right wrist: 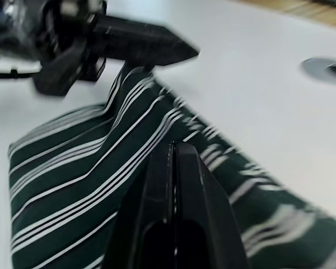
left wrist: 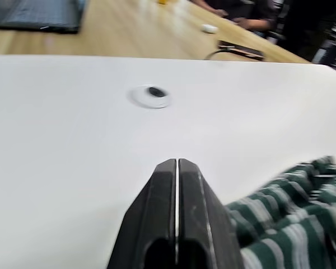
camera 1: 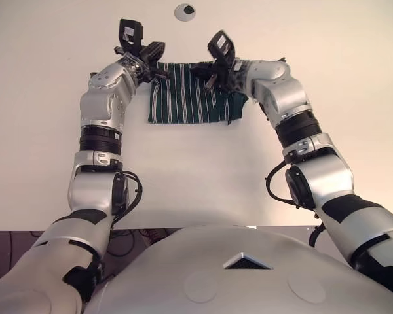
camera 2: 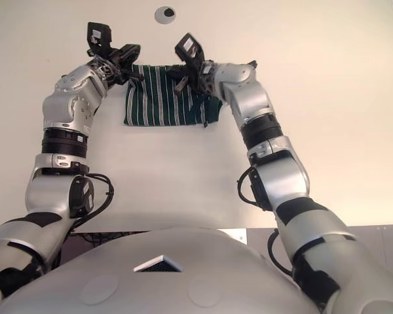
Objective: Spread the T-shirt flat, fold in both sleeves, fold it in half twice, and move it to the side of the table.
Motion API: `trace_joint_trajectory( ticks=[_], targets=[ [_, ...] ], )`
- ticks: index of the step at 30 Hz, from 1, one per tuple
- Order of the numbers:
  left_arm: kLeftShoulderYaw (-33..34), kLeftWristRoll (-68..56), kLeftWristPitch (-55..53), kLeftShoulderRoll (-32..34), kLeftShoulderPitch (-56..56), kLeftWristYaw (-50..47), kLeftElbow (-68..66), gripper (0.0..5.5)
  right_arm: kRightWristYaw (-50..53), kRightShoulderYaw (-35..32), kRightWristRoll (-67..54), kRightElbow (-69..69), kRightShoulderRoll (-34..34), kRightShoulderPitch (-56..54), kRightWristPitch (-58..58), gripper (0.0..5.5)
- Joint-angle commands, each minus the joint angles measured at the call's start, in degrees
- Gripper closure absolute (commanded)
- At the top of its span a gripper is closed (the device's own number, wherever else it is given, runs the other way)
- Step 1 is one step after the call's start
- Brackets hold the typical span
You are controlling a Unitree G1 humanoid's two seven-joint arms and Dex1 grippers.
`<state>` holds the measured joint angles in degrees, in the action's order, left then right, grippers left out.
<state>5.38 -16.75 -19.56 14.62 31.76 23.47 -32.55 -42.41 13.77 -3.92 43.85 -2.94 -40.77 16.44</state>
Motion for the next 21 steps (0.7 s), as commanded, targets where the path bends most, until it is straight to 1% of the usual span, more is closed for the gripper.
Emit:
trace_joint_trajectory(
  ticks=[1,4,6,9,10,11,12,13,15,18,19,21],
  targets=[
    [4.5,-2.5,2.5,0.0,1.4,-1.4,4.5,5.48,8.1,-2.1,2.2,9.4,0.1,-0.7,0.7,5.46],
    [4.9,-2.1,1.9,0.6,-0.8,-2.1,9.3,5.48,15.8,-8.8,-0.4,15.3,-3.3,-0.8,1.7,5.46],
    [4.6,-1.5,1.2,1.0,-3.7,-2.7,13.2,5.48,20.2,-16.0,-4.4,15.8,-8.2,1.1,4.5,5.46],
    [5.4,-1.8,-0.4,1.3,-8.8,-4.0,19.1,5.48,29.6,-27.5,-9.6,13.4,-17.0,7.7,8.8,5.46],
    [6.0,-2.1,-0.8,1.4,-10.5,-4.6,20.9,5.48,34.2,-31.4,-11.0,11.2,-19.0,11.0,10.4,5.46],
    [6.7,-2.4,-1.3,1.3,-12.2,-5.4,22.5,5.48,39.5,-36.0,-12.2,5.5,-19.6,16.7,14.1,5.46],
    [7.4,-2.6,-1.6,1.2,-13.7,-6.1,23.9,5.48,43.6,-39.5,-13.4,-1.4,-19.0,22.2,18.3,5.46],
    [8.1,-2.8,-1.9,1.2,-14.9,-6.7,25.0,5.48,46.5,-41.6,-14.0,-9.2,-17.5,27.2,22.6,5.46],
    [9.2,-3.0,-2.1,1.4,-16.5,-7.5,26.4,5.48,50.0,-43.1,-14.6,-20.5,-14.6,32.3,27.6,5.46],
    [10.4,-2.8,-1.7,1.7,-17.3,-8.7,26.9,5.48,56.4,-43.7,-11.7,-33.6,-12.1,34.9,27.4,5.46],
    [10.6,-2.6,-1.6,1.7,-17.3,-8.8,26.9,5.48,57.4,-42.7,-10.3,-37.9,-12.1,35.2,26.4,5.46],
    [9.9,-1.4,-1.1,2.2,-17.1,-8.8,26.7,5.48,56.9,-37.6,-7.1,-47.7,-12.6,33.8,21.3,5.46]
  ],
)
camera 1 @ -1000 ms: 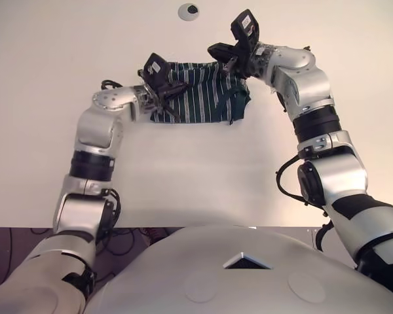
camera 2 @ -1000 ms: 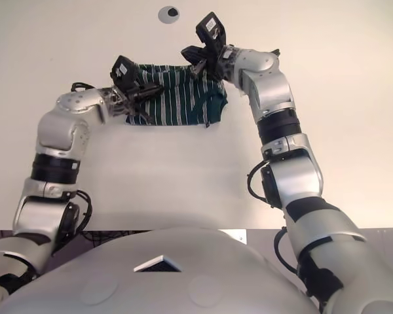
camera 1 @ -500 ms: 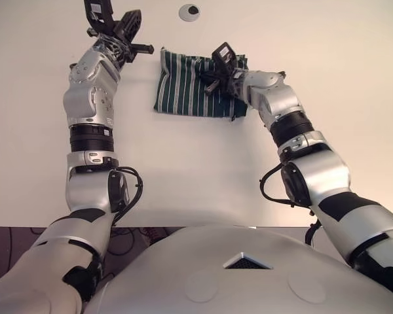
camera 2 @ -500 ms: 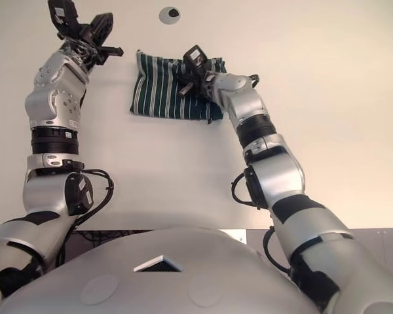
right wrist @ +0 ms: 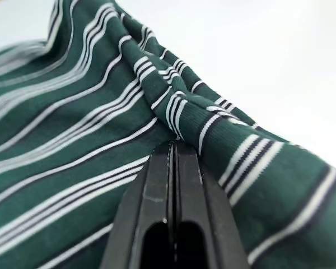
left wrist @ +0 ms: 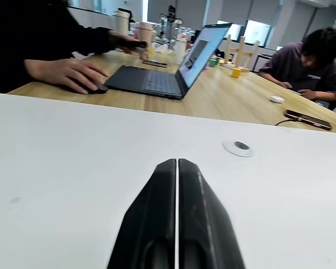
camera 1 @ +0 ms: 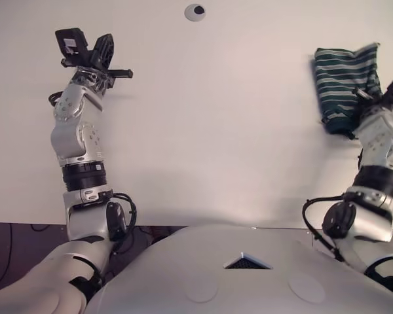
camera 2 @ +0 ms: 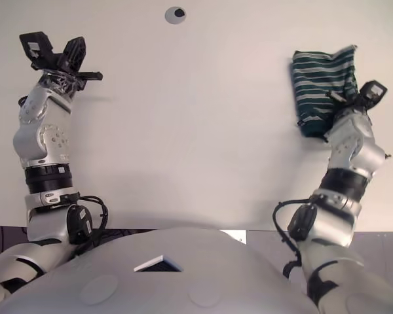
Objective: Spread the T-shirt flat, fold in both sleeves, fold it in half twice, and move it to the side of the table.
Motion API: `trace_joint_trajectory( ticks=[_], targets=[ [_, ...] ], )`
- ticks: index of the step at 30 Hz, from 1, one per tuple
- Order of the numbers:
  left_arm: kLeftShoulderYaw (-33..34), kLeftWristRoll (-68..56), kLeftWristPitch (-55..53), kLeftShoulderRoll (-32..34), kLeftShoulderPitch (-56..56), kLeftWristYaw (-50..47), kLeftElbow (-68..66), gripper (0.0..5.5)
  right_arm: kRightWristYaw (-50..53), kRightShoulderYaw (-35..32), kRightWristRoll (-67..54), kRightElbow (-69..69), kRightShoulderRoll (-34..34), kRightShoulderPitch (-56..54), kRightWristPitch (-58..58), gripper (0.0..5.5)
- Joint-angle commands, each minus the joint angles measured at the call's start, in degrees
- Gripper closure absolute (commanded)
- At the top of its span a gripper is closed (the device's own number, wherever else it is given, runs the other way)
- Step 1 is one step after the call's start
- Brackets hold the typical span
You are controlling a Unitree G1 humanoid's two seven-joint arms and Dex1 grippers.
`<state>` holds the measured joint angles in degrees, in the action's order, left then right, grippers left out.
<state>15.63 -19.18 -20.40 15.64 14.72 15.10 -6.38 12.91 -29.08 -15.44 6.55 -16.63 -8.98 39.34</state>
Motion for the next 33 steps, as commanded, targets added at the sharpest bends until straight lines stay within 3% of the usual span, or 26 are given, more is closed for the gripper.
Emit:
trace_joint_trajectory(
  ticks=[1,6,10,19,33],
  targets=[
    [-1.0,1.7,-0.1,1.4,0.1,-0.3,0.4,5.48,0.8,7.3,5.5,-13.8,1.2,1.5,-4.2,5.46],
    [-6.2,6.9,1.5,-0.3,-2.4,-2.1,1.8,5.48,-6.2,19.7,11.0,-18.9,0.9,-2.5,-18.0,5.46],
    [-9.2,10.3,4.8,-4.8,-5.8,-6.7,3.5,5.48,-7.6,20.5,10.0,-12.5,3.8,-2.3,-19.8,5.46],
    [-11.0,16.0,10.8,-12.6,-9.2,-17.3,1.5,5.48,-13.6,19.4,11.5,1.2,-0.2,-4.3,-25.2,5.46],
    [-12.7,19.3,16.3,-13.1,-4.8,-18.1,-5.3,5.48,-14.5,18.6,14.3,12.5,-2.5,-6.7,-31.6,5.46]
  ],
)
